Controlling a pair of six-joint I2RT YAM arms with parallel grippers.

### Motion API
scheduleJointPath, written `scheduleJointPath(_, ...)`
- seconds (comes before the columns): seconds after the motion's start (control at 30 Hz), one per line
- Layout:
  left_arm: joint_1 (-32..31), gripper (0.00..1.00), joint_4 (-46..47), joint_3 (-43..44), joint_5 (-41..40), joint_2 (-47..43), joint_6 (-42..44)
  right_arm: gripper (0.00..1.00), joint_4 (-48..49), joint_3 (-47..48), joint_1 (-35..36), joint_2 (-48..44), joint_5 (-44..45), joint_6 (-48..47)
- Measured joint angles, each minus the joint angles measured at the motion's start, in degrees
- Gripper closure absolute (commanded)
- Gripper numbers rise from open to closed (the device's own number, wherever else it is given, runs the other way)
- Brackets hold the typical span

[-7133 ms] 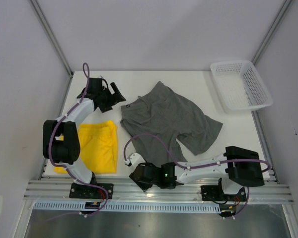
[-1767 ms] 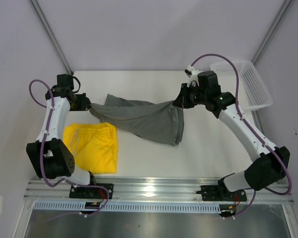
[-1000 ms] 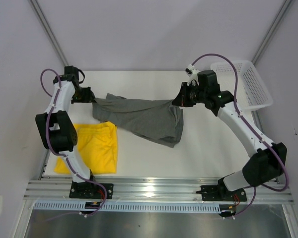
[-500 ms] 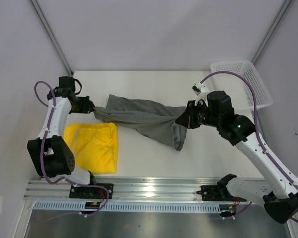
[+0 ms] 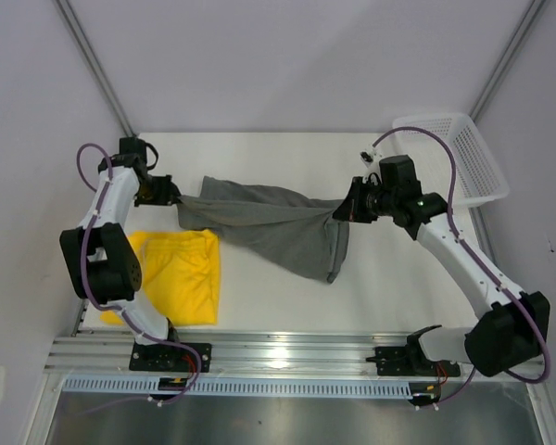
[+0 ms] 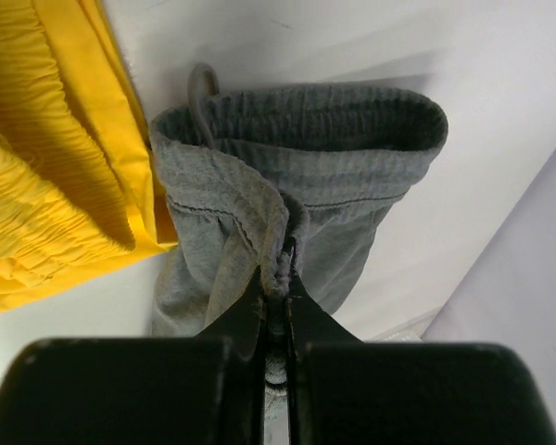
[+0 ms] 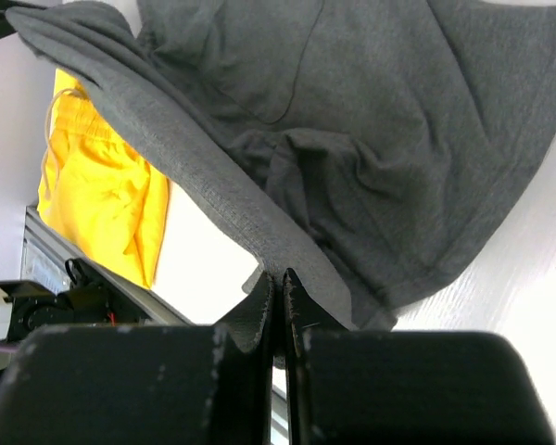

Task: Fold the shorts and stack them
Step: Fold the shorts

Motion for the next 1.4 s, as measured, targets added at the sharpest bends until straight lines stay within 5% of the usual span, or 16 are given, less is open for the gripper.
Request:
scheduleJointPath(0.77,-0.07,1.0,5.86,10.47,5.25,14.75,-1.38,1.0,6.82,18.64,-7.48,28.65,-2.62,-1.01)
scheduleJointPath(0.87,-0.13,0.82,8.68,10.75,6.78,17.77,-1.36,1.0,8.09,21.33,-8.0,33.81,-2.36,-0.7)
scheduleJointPath(0.97,-0.17,0.4,11.65,12.13,8.57,21.49,-1.22,0.96,9.46,22.49,-8.76,38.6,-1.97,0.35)
scheduleJointPath(1.03,-0.24,0.25,12.83,14.21,9.11,23.8,-0.79,0.75,9.75,23.52,-9.31,41.55,-1.36,1.16)
scheduleJointPath(1.1,-0.28,0.14,12.92,16.85,9.42,25.64,-0.26,0.68,10.19,24.59,-9.94,44.19,-0.39,1.81)
scheduleJointPath(1.13,-0.28,0.09,12.85,17.77,9.4,26.01,-0.09,0.51,10.16,25.09,-10.21,45.2,0.07,1.99)
scheduleJointPath(1.17,-0.31,0.01,12.61,18.84,9.16,26.21,0.39,0.48,10.21,25.44,-10.36,45.99,0.59,2.51)
scheduleJointPath(1.4,-0.33,0.01,11.91,23.37,8.9,24.79,5.22,0.26,11.1,25.83,-11.02,46.29,3.04,2.99)
